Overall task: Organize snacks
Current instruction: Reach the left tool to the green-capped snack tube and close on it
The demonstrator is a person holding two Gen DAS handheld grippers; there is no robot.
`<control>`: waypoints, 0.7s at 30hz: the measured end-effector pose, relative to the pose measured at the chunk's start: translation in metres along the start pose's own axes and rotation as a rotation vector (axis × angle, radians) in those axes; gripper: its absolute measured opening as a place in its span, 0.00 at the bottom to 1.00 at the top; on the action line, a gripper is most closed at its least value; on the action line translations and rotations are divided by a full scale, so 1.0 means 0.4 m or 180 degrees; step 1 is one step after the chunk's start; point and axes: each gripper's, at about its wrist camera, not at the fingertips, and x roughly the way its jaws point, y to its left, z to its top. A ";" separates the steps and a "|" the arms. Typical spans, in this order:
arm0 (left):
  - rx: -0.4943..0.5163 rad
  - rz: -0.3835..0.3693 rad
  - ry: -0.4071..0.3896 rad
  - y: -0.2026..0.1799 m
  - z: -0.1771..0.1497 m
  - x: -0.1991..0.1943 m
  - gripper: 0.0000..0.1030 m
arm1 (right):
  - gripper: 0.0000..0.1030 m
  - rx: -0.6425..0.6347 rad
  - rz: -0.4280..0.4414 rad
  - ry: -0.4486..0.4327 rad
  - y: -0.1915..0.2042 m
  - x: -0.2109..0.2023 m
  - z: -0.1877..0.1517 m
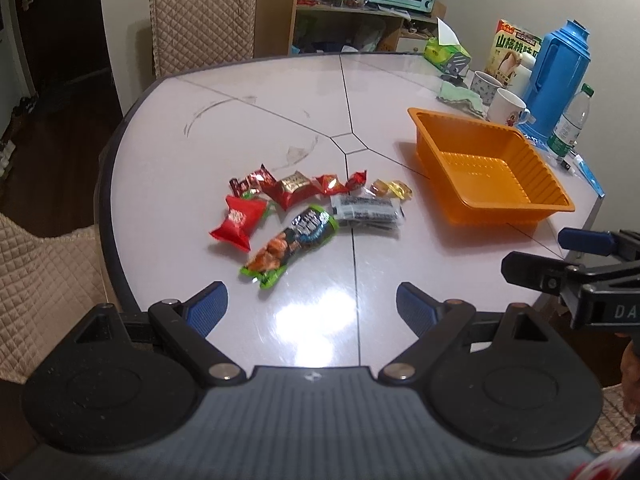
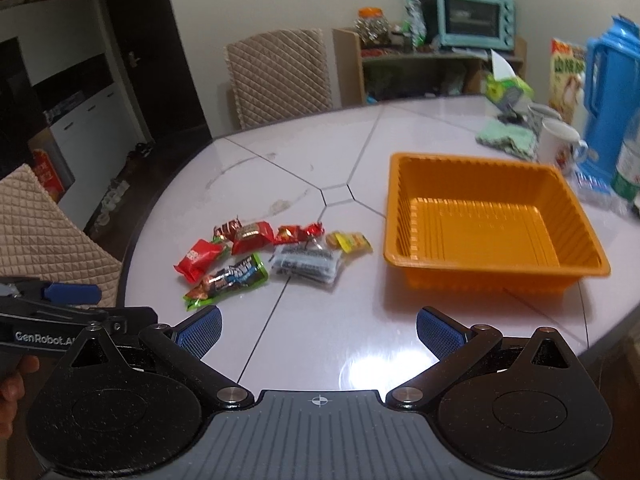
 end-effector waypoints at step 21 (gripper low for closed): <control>0.0420 -0.0107 0.0094 0.046 0.044 0.211 0.55 | 1.00 0.0221 0.0171 0.0039 -0.039 0.173 0.033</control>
